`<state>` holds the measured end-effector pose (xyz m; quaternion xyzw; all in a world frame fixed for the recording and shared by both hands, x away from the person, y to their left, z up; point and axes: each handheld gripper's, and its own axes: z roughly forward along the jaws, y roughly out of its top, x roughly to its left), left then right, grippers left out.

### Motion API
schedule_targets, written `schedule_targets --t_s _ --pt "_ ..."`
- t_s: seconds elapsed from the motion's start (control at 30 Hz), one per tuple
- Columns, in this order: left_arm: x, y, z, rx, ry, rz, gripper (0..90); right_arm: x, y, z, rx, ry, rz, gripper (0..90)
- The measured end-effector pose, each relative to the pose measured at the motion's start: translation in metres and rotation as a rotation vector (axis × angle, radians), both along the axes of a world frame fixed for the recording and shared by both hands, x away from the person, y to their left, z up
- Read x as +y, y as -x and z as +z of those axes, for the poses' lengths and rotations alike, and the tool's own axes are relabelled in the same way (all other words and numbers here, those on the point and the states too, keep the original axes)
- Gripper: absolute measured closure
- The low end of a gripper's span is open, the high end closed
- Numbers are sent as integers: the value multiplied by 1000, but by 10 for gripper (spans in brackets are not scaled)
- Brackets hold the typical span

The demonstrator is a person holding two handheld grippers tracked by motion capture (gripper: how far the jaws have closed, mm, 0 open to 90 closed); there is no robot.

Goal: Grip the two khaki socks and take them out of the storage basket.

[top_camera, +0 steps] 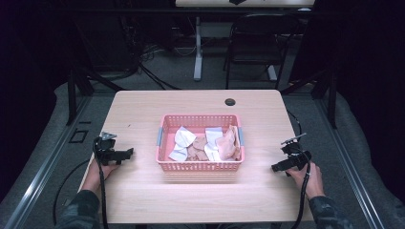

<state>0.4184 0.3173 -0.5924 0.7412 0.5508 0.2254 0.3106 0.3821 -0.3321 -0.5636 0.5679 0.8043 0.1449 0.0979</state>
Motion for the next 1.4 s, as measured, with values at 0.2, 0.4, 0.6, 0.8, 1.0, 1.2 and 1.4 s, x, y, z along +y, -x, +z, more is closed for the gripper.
schedule_targets --t_s 0.2,0.4,0.6,0.8,1.0,1.2,1.4 --pt "0 0 0 -1 0 -4 0 0 -1 0 9 3 10 0" --pt "0 0 0 -1 0 -4 0 3 -3 7 5 40 29 0" --pt "0 0 0 -1 0 -4 0 4 -2 27 -54 -9 26 0" --pt "0 0 0 -1 -1 -4 0 10 -1 50 -107 -70 38 0" --pt "0 0 0 -1 -1 -4 0 17 2 67 -147 -89 67 0" --pt "0 0 0 -1 0 -4 0 29 5 85 -198 -136 105 0" --pt "0 0 0 -1 0 -4 0 52 6 102 -231 -151 164 0"
